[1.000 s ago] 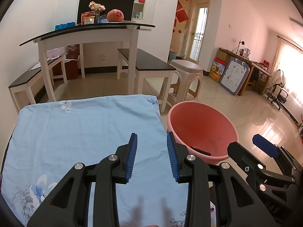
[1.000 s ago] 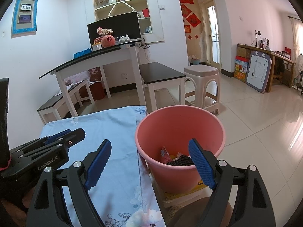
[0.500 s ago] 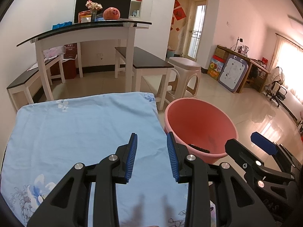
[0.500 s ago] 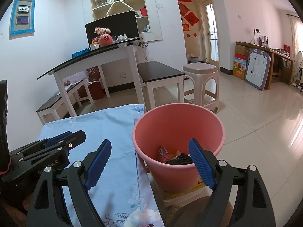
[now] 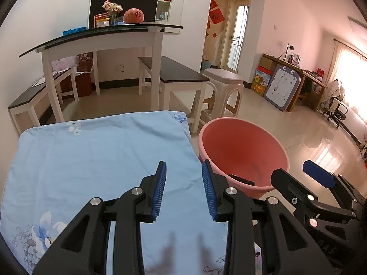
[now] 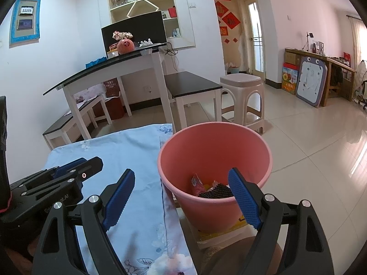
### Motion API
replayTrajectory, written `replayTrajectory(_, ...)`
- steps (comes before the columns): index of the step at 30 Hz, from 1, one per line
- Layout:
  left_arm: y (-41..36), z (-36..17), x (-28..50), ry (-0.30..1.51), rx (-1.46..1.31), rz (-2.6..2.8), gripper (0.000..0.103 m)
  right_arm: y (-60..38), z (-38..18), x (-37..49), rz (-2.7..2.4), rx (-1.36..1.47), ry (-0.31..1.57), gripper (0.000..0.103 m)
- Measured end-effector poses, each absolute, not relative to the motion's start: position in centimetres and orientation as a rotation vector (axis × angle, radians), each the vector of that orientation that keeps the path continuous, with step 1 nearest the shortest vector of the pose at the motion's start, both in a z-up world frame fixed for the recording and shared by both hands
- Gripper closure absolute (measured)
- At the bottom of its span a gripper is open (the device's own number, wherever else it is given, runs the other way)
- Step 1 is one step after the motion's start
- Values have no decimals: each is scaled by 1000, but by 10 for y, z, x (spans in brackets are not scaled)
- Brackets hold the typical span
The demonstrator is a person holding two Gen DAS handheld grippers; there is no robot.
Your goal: Collect trash
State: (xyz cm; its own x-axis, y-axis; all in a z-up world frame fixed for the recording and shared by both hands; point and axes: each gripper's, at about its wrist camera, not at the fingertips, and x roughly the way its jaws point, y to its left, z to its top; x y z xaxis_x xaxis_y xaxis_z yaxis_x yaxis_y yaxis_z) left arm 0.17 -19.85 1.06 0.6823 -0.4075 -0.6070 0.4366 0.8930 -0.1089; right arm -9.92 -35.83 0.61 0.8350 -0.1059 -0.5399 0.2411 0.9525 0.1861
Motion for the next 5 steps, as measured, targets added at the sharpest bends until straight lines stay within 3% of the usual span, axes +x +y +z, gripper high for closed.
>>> replayTrajectory(5,-197,7,4,677,47,-476,70,-358,1,-97,-187,253,563,21)
